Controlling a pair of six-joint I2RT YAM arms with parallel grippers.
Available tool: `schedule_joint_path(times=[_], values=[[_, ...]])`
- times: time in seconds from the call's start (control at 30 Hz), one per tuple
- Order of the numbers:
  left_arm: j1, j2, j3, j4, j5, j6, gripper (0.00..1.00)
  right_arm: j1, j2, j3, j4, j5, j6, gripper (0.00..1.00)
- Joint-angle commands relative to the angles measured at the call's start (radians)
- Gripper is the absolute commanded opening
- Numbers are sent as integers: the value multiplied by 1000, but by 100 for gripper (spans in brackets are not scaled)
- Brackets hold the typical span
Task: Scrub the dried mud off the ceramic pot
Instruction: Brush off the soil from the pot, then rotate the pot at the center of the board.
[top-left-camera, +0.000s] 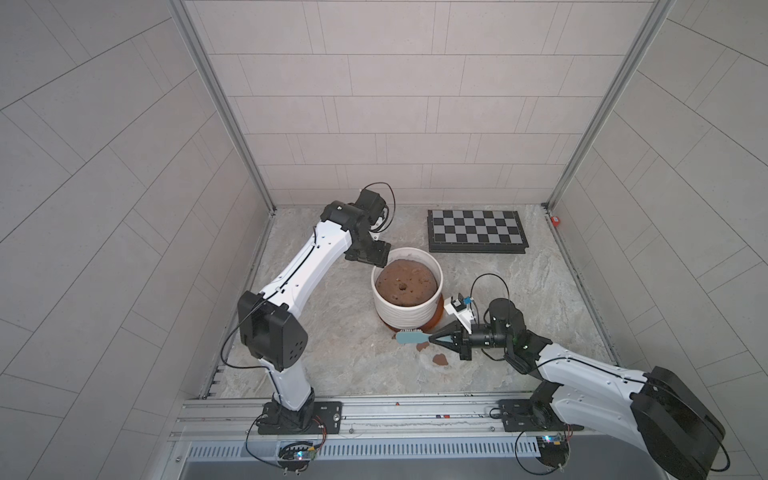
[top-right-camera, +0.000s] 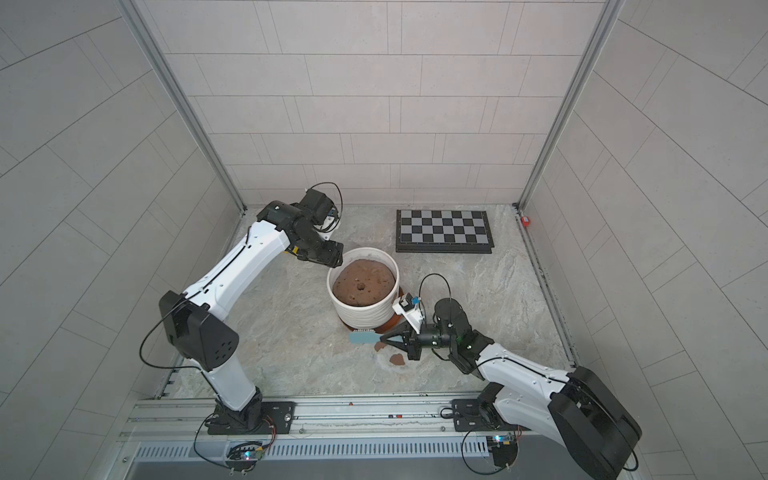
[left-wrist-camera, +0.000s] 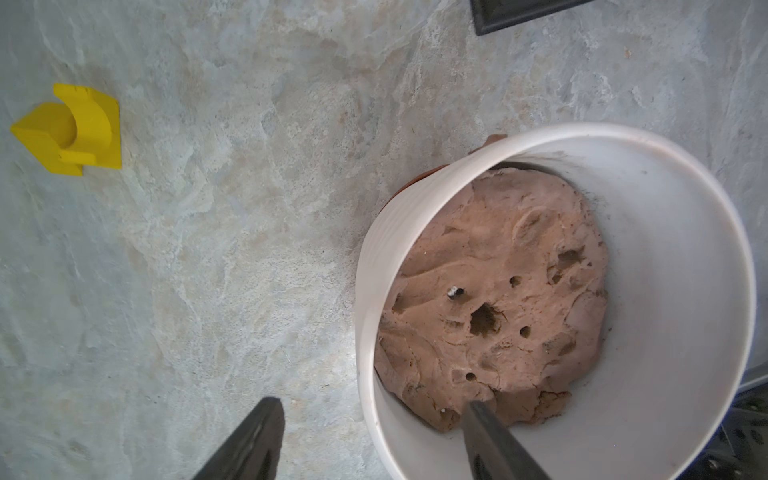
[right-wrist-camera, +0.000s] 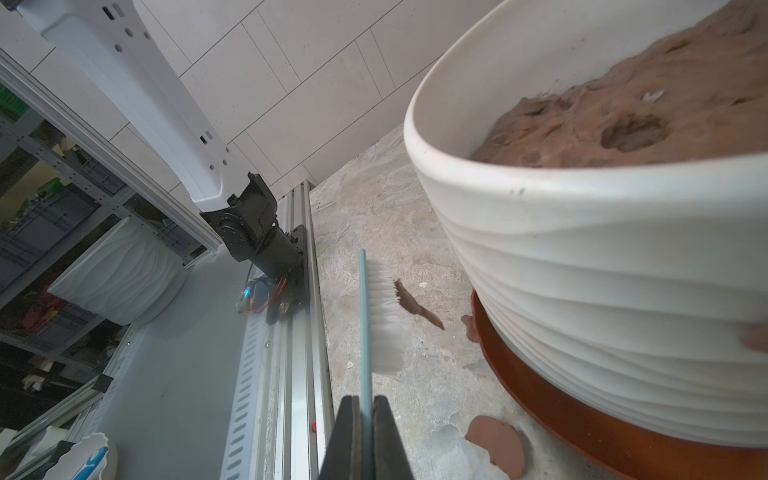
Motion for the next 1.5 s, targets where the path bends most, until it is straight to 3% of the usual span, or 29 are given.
schedule_joint_path(times=[0.0,0.33,0.6,0.83,1.23,1.47], values=[[-4,-60,-109,73,11,-124,70,-8,-25,25,-33,11,-30,0],[-53,-186,-320,196,-10,-299,55,-15,-50,45,-96,31,-56,0],[-114,-143,-367,199,-71,-329,35,-18,-69,36,-100,38,-53,0],[-127,-117,-356,192,-87,-319,15,-20,-82,26,-88,44,-46,0],[-119,-58,-249,133,-178,-220,2,-20,-122,24,-86,3,-33,0],[-92,11,-167,123,-120,-92,0,-22,-168,28,-164,-18,-45,0]])
